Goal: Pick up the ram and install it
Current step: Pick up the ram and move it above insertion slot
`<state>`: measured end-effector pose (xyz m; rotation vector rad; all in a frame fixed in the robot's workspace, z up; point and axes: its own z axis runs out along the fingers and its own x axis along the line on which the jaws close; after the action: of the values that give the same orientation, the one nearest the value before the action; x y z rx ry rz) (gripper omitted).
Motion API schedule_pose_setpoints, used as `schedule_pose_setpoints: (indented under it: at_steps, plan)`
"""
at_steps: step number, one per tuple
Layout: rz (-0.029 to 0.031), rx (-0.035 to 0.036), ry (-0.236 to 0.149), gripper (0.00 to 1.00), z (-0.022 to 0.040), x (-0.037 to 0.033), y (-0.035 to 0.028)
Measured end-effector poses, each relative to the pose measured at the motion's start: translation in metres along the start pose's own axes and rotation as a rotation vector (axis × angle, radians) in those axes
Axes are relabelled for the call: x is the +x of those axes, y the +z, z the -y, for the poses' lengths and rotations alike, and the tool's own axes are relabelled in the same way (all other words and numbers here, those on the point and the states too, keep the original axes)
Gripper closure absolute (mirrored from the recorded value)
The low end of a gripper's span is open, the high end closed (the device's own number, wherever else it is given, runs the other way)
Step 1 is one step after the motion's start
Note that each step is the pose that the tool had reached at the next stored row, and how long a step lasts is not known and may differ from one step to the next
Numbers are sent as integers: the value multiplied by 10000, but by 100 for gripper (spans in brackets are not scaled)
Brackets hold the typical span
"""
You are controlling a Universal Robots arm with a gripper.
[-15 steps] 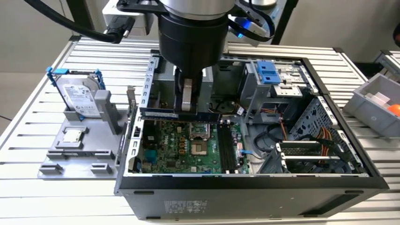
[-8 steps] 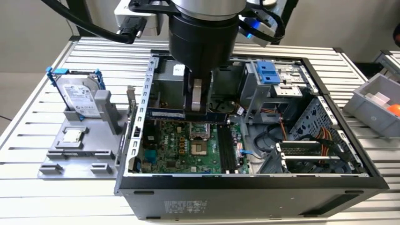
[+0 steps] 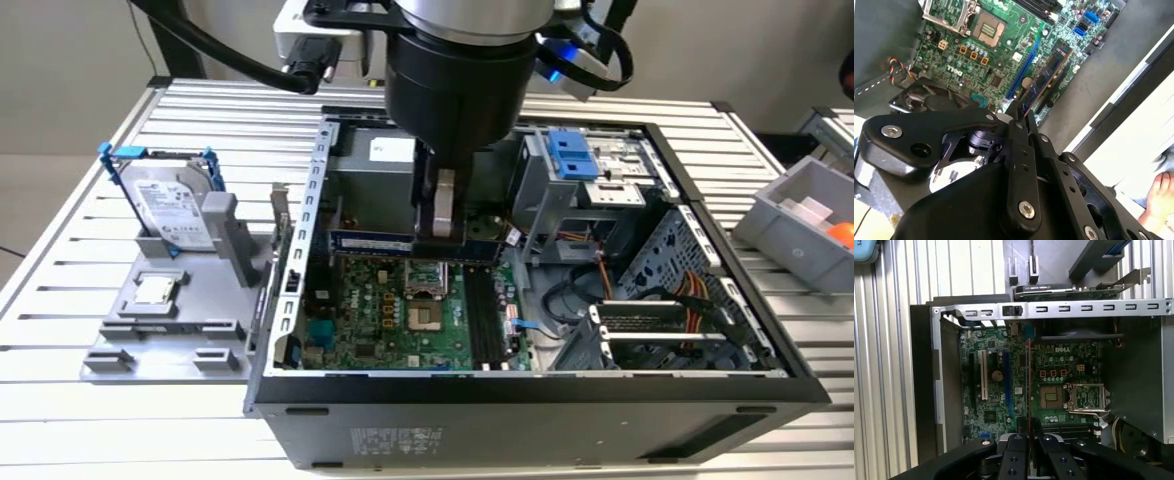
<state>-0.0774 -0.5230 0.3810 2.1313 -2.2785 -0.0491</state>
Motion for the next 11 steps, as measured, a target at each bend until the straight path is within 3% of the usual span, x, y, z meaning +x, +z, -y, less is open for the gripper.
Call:
schedule_pose_setpoints:
  at_steps: [11]
  plan:
    - [0, -3, 1, 100, 153, -10, -6]
